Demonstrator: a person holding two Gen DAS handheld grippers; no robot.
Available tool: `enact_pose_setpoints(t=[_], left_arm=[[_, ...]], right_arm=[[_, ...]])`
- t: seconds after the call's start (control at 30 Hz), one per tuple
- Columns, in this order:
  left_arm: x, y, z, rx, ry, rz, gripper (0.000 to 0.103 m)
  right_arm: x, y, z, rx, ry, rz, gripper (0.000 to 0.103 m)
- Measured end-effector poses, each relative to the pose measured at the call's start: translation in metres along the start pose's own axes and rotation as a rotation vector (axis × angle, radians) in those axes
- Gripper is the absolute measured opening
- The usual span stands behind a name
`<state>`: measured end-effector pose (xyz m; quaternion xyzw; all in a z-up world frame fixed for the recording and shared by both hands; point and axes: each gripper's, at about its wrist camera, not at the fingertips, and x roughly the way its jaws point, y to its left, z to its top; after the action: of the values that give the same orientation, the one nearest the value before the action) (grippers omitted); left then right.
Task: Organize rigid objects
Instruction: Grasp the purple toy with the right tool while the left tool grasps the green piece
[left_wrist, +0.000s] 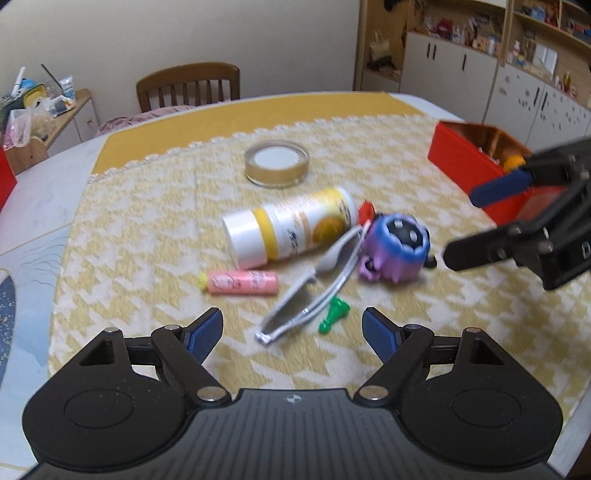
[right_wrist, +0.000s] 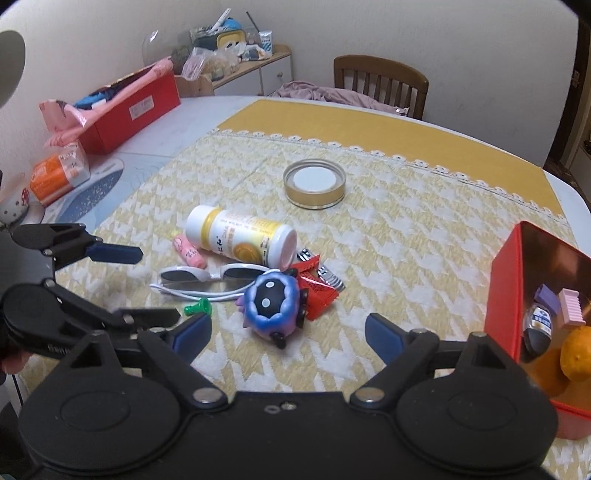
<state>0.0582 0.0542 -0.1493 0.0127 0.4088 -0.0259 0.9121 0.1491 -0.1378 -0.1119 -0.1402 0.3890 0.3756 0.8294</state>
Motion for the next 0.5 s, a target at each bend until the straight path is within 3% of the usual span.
enact_pose_setpoints(t=[0.1, 0.27, 0.4, 0.5], left_arm=[[0.006, -0.005, -0.005, 0.015, 0.018, -0.002, 0.082], [0.007, -0.007, -0.015, -0.068, 0.064, 0.008, 0.082], [0.006, -0.017, -0.018, -0.064, 0.067, -0.009, 0.081], [0.01, -0.028, -0.014, -0.025, 0.064, -0.012, 0.071]], right_arm=[[0.007, 0.001, 0.001, -0.002, 0.016, 0.0, 0.084], [0.013, 0.0, 0.0, -0.003, 0.033, -0.002, 0.08], [0.018, -0.001, 0.001, -0.008, 0.043, -0.001, 0.077], [0.022, -0.001, 0.003, -0.003, 0.047, 0.006, 0.075]])
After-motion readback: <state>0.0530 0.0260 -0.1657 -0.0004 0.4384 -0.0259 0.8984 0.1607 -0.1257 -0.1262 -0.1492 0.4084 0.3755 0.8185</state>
